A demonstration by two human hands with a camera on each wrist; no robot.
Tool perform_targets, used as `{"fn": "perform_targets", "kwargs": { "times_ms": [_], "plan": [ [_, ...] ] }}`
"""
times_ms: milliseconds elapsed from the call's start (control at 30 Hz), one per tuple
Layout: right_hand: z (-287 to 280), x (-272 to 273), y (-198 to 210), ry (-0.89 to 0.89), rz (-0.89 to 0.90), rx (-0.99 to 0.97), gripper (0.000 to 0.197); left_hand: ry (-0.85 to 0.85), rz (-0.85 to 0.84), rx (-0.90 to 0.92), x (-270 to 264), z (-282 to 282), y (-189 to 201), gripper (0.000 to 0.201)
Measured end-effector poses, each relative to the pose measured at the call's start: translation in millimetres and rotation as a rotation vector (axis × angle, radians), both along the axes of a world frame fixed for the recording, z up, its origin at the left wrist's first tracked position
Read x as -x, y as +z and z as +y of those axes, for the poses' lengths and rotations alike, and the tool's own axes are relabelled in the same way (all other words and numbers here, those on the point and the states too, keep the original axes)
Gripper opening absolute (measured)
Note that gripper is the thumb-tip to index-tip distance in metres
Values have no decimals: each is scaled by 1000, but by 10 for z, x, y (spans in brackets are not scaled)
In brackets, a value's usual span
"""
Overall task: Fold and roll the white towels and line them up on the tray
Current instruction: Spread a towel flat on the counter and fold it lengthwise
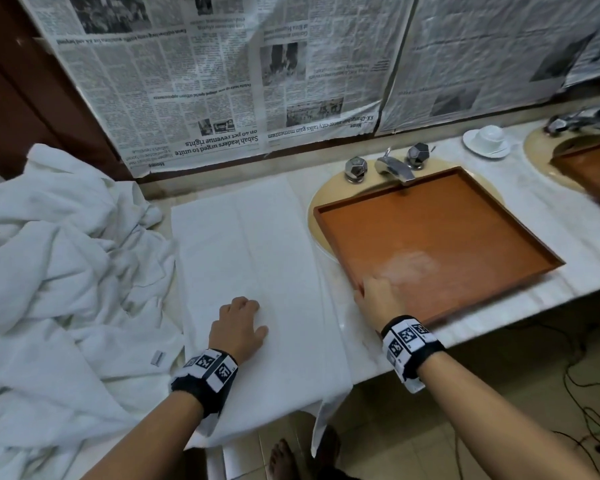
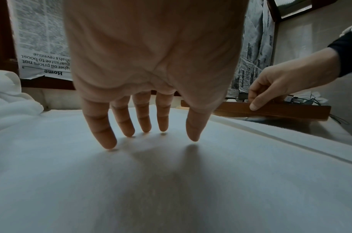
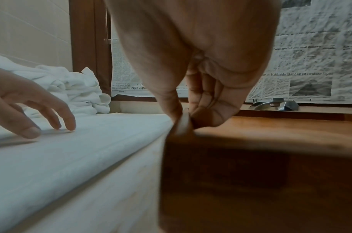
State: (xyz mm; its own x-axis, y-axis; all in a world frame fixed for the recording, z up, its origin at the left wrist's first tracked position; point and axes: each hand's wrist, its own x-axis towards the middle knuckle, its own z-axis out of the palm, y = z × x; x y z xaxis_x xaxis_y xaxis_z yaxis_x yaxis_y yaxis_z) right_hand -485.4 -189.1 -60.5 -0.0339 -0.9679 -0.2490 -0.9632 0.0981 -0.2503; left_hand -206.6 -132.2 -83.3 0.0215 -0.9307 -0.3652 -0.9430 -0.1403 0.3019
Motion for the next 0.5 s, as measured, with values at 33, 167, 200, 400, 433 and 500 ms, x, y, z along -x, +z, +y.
{"fn": "perform_targets", "kwargs": {
  "times_ms": [33,167,200,400,433,500],
  "plan": [
    [-33,7,-25,-13,-27,7,18,-3,-1,1,22,-4,-2,49],
    [-135,28,-65,-13,-71,32,14,-7,4,19,114,-25,-6,49],
    [-156,30,-66,-12,-77,30,14,-7,9,21,139,-26,-7,49],
    [23,-26,63,36,-55,151,21,-21,33,31,253,-17,15,53],
    [150,-67,103,79,-57,185,24,-23,38,32,269,-6,15,53],
    [443,-179,117,197,-98,172,30,-36,42,36,311,20,11,55]
  ]
}}
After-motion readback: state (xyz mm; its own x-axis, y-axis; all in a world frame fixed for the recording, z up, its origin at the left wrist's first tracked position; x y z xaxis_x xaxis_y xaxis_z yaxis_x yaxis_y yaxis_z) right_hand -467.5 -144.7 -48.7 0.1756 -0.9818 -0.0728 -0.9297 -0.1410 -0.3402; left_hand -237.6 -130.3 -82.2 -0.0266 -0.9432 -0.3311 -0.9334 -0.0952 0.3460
